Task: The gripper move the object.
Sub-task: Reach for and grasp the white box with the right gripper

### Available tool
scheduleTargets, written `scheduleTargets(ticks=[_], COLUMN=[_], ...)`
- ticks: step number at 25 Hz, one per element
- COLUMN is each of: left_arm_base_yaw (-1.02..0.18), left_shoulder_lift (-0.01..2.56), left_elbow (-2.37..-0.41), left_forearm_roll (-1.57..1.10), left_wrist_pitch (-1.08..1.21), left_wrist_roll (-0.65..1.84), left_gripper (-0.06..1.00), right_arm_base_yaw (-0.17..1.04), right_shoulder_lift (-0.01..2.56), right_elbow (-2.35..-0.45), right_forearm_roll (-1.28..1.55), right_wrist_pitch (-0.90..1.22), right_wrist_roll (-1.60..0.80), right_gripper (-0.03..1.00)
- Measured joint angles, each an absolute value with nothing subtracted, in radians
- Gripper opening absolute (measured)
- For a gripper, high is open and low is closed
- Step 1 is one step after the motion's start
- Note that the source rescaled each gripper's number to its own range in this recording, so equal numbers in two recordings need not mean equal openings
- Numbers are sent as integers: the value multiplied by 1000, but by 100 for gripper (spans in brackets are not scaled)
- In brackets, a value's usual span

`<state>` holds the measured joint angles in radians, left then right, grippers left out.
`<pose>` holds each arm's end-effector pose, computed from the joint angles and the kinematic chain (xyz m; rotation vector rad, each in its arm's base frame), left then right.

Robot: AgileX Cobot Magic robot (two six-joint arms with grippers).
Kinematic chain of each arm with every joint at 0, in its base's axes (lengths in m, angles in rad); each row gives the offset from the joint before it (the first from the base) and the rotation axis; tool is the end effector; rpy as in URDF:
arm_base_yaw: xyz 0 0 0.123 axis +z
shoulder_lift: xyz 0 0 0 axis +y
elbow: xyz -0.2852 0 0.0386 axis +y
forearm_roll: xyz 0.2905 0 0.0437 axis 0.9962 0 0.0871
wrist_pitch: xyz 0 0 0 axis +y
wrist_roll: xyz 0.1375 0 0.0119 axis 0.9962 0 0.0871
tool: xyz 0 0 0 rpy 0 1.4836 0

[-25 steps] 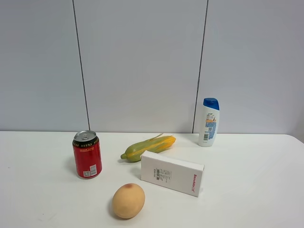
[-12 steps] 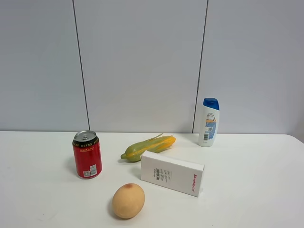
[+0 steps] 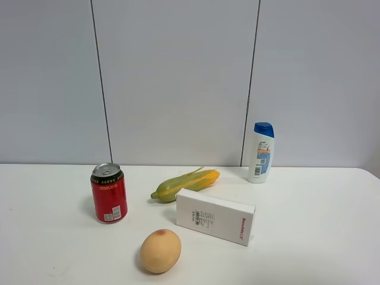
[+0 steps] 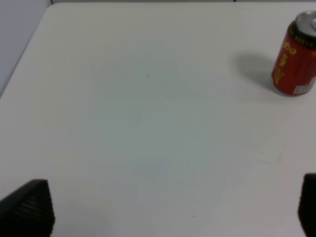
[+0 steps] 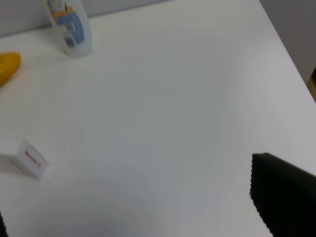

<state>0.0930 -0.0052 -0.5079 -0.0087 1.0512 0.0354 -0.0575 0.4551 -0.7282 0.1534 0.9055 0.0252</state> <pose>0.0702 0.0055 0.2805 -0.0578 2.0216 0.0710 0.1469 0.0082 0.3330 0.1155 2.1071 0.1647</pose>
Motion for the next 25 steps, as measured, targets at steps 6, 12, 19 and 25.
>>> scheduleTargets(ticks=[6, 12, 19, 25], left_arm_base_yaw=[93, 93, 93, 93], left_shoulder_lift=[-5, -5, -5, -5], left_elbow=[-508, -508, -508, -508], left_forearm_roll=[-9, -9, -9, -9], left_wrist_pitch=[1051, 1051, 1051, 1051], left_wrist_roll=[35, 35, 35, 35], left_gripper=[100, 100, 100, 100], right_arm_base_yaw=[-57, -57, 62, 248], right_shoulder_lift=[693, 920, 1076, 1222], right_elbow=[-905, -979, -993, -995], right_forearm_roll=[185, 247, 475, 761], right_wrist_pitch=[877, 773, 551, 300], right_wrist_roll=[44, 80, 112, 71], right_gripper=[100, 100, 100, 100])
